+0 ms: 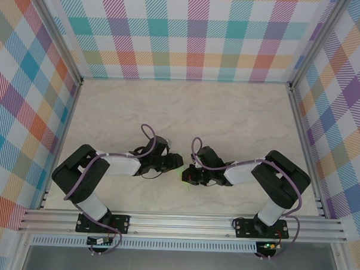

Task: Fold a paper plane with a square sheet of paper (pick it up from the middle)
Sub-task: Fold the wing for the fifth time at the center of the table.

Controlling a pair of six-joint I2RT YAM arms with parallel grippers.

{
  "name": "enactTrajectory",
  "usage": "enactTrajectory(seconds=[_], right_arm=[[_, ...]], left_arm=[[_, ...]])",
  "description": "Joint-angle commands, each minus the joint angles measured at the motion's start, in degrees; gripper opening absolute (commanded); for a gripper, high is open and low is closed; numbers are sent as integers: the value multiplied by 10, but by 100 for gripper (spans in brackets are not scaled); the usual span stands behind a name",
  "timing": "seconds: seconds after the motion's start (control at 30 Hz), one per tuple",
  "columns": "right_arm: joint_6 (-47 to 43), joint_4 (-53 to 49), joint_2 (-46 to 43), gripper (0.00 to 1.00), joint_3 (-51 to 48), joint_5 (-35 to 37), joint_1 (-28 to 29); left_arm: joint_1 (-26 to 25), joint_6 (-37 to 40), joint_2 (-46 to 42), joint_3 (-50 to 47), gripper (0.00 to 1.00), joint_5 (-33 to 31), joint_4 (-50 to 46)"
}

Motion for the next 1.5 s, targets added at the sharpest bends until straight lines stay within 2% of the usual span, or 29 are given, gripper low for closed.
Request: enactTrajectory(seconds=[0.0, 0.1, 0.23, 0.43, 0.63, 0.9, 1.0, 1.13, 1.23, 1.37, 1.47], right_arm=[[1, -76, 28, 3, -28, 11, 3], [0, -78, 27, 2, -32, 11, 3], [-2, -84, 22, 2, -36, 11, 3], [-7, -88, 19, 2, -37, 4, 4], [-10, -88, 16, 2, -39, -3, 3], [-13, -86, 19, 2, -35, -9, 3], [-13, -84, 20, 2, -33, -11, 4], [-12, -83, 17, 2, -30, -10, 3], [-11, -85, 17, 2, -23, -10, 4], [-8, -81, 19, 2, -16, -9, 3], [-7, -78, 15, 2, -16, -5, 3]], left_arm=[[-3, -3, 11, 12, 42, -64, -18], [4, -5, 11, 12, 42, -104, -50], [27, -4, 16, 10, 42, -116, -59], [66, 19, 22, 31, 42, -101, -71], [103, 39, 62, 64, 43, -57, -80], [150, 65, 45, 90, 44, -64, -136], [165, 80, 49, 108, 44, -36, -141], [165, 73, 14, 112, 46, 9, -131], [156, 58, -50, 95, 46, 15, -132], [119, 53, -108, 79, 42, 24, -142], [88, 41, -107, 62, 40, 36, -123]])
